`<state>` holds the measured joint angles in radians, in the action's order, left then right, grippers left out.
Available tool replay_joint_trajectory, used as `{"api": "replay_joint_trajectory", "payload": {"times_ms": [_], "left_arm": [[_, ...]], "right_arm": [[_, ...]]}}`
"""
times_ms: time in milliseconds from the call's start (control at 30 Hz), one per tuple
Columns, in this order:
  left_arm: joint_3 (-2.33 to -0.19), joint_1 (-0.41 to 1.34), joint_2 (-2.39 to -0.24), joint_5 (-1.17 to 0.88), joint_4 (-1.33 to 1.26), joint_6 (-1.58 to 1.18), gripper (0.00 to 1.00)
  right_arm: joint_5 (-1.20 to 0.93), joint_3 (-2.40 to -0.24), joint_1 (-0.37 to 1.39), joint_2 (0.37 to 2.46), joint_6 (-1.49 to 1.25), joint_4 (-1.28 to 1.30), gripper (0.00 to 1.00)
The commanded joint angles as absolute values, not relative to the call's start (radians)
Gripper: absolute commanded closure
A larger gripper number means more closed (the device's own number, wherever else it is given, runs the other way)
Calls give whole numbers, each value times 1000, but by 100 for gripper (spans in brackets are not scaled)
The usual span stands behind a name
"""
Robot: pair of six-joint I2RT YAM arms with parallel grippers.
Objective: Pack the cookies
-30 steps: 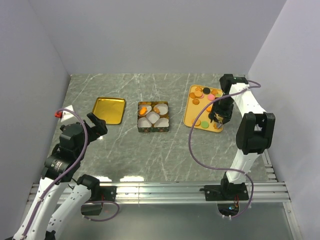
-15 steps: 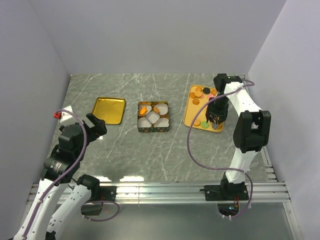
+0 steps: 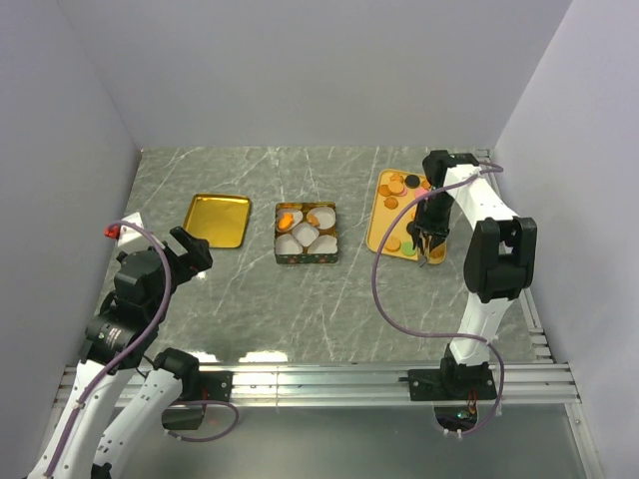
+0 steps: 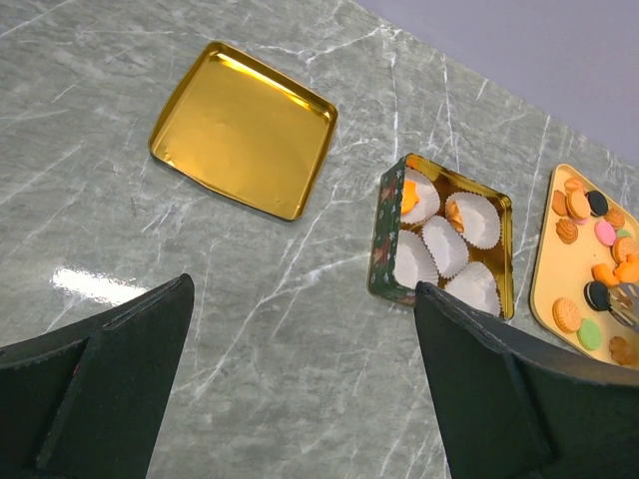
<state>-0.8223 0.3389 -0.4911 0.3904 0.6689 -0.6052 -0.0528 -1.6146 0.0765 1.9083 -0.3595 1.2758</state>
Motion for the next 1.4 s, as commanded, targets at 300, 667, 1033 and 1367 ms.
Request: {"api": "replay_joint_trajectory", "payload": {"times_ms": [300, 667, 1033, 1367], "left_arm": [[-819, 334, -482, 385, 632, -594, 2], [-825, 380, -525, 380, 635, -592, 2], [-1129, 419, -863, -176, 506, -692, 1], [-1339, 419, -1134, -517, 448, -908, 1]], "right_arm": [[-118, -1646, 123, 1878, -374, 1308, 65], [-201, -1658, 213, 1766, -431, 1301, 71], [-575, -1703, 345, 1554, -524, 1114, 72], [-607, -1792, 560, 1516, -610, 974, 72]]}}
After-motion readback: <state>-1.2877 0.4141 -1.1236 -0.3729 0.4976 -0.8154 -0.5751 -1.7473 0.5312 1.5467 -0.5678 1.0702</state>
